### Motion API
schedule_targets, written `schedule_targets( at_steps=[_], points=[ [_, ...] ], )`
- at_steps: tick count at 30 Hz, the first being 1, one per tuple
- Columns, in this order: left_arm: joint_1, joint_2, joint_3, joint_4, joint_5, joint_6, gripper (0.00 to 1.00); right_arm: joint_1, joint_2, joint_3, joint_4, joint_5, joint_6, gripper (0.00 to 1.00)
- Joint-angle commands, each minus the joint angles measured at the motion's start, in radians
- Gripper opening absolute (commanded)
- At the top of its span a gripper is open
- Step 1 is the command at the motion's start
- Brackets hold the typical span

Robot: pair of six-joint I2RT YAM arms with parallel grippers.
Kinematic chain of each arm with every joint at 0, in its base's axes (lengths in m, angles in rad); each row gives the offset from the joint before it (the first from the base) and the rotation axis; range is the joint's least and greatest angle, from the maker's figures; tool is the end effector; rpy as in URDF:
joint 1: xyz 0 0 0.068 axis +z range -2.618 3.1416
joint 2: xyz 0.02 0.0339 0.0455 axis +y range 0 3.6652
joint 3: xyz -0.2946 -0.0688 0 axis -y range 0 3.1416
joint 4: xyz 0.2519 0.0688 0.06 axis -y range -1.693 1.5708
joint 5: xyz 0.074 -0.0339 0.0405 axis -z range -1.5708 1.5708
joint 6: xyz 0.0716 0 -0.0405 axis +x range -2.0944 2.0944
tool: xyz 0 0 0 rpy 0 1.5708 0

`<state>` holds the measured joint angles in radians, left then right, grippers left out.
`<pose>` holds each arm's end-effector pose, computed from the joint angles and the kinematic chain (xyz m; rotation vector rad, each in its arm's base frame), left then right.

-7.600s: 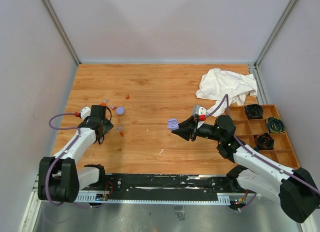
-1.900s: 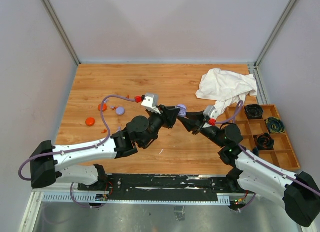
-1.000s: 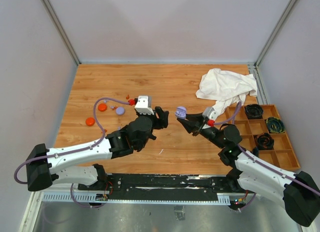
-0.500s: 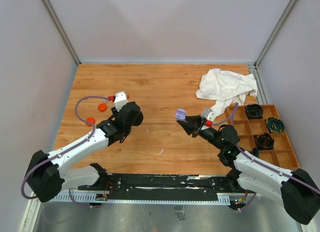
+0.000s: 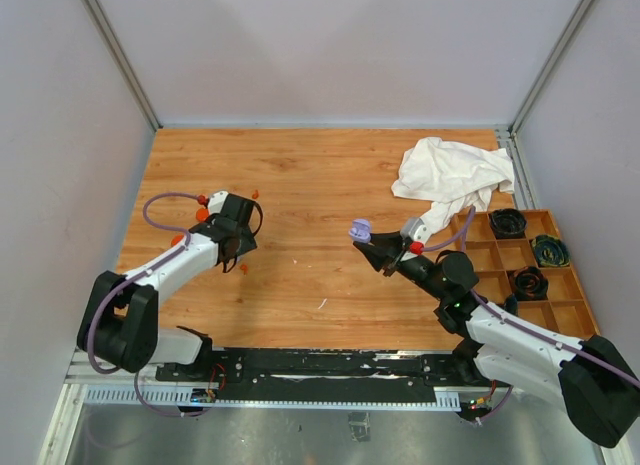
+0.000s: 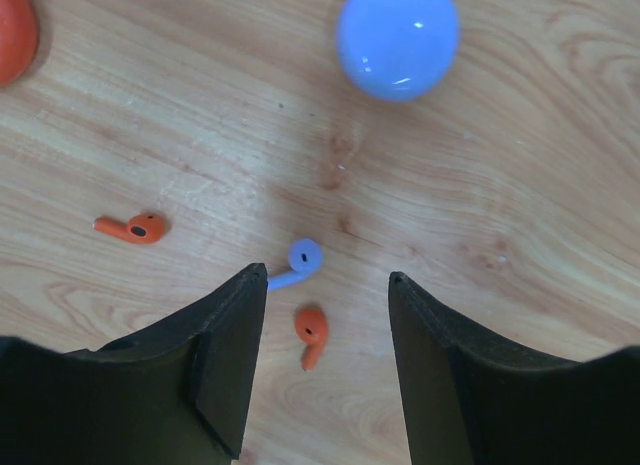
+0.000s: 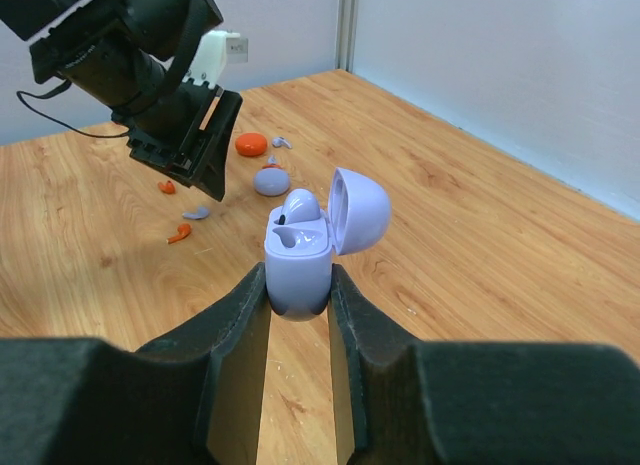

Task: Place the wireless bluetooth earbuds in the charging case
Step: Adjust the earbud at the center of the board.

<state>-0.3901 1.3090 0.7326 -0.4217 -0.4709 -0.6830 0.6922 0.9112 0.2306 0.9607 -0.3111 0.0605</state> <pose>0.2550 -0.0697 0.1953 -0.5213 2.3650 0.1345 0.1474 0.1507 0.2737 -0.6733 1.1726 0.8393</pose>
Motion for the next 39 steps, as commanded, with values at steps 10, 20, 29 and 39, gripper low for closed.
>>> schedule_targets(
  at_steps=[10,20,29,39],
  points=[
    [0.106,0.181,0.014,0.014,0.138,0.082,0.47,0.015,-0.005,-0.015,0.043,0.020,0.002,0.05],
    [0.106,0.193,0.013,-0.009,0.190,0.074,0.32,0.015,-0.006,-0.011,0.038,0.020,0.002,0.05],
    [0.106,0.160,0.019,-0.005,0.225,0.044,0.21,0.016,-0.005,-0.008,0.029,0.018,0.001,0.05],
    [0.106,0.197,0.044,0.083,0.378,0.007,0.21,0.015,-0.008,-0.007,0.022,0.017,0.000,0.05]
  ],
)
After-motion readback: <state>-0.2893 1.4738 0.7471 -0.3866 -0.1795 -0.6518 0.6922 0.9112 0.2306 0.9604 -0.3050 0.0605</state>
